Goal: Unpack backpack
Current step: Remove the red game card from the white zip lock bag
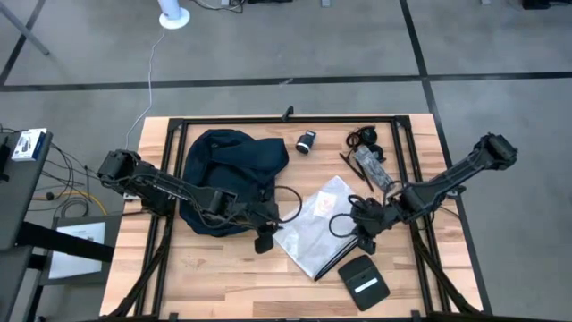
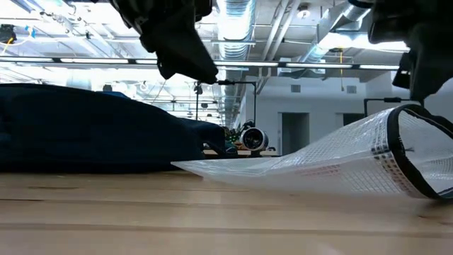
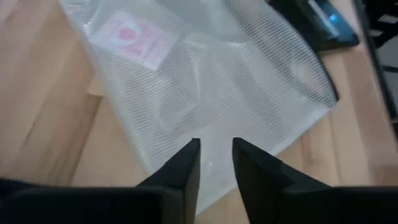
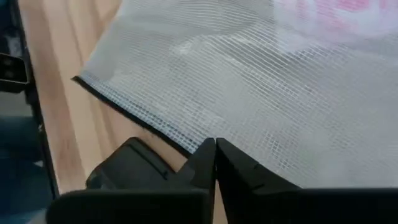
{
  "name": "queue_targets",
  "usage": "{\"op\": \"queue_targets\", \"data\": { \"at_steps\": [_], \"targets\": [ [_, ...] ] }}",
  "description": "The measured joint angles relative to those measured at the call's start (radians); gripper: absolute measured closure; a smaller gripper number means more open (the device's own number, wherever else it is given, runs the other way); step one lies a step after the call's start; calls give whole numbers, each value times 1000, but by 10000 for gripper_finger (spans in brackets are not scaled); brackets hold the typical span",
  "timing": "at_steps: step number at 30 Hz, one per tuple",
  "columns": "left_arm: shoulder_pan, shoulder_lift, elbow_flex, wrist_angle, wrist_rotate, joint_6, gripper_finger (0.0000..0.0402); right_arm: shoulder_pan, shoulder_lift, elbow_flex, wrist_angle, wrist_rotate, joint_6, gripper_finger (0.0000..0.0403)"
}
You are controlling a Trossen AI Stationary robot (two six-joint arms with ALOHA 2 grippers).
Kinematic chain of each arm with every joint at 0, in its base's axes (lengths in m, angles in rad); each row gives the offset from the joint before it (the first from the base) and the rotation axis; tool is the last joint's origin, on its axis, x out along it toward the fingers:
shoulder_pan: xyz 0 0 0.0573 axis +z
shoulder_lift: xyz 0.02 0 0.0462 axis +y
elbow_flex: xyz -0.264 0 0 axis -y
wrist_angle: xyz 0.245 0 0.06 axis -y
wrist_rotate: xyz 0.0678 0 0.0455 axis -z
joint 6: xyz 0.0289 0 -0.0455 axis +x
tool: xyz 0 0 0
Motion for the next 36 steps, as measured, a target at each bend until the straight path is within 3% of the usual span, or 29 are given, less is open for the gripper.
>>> {"op": "queue_targets", "data": {
  "at_steps": [4, 10, 17, 22, 27, 31, 36],
  "targets": [
    [14, 0, 0, -41, -50, 35, 371, 84, 15, 0, 35, -30, 127, 402],
    [55, 1, -61, 68, -54, 91, 400, 186, 165, 0, 30, 70, 318, 402],
    [76, 96, -153, 337, 11, 45, 401, 74, 282, -1, 101, 79, 250, 403],
    [70, 216, -153, 367, 14, 37, 401, -47, 278, 1, 222, 100, 106, 403],
    [70, 295, -149, 382, 19, 2, 401, -136, 282, 20, 231, 223, 26, 403],
    [68, 324, -146, 428, 62, -4, 401, -167, 281, 34, 241, 397, 23, 403],
    [65, 325, -149, 465, 80, -4, 401, -204, 282, 36, 258, 420, 70, 402]
  ]
}}
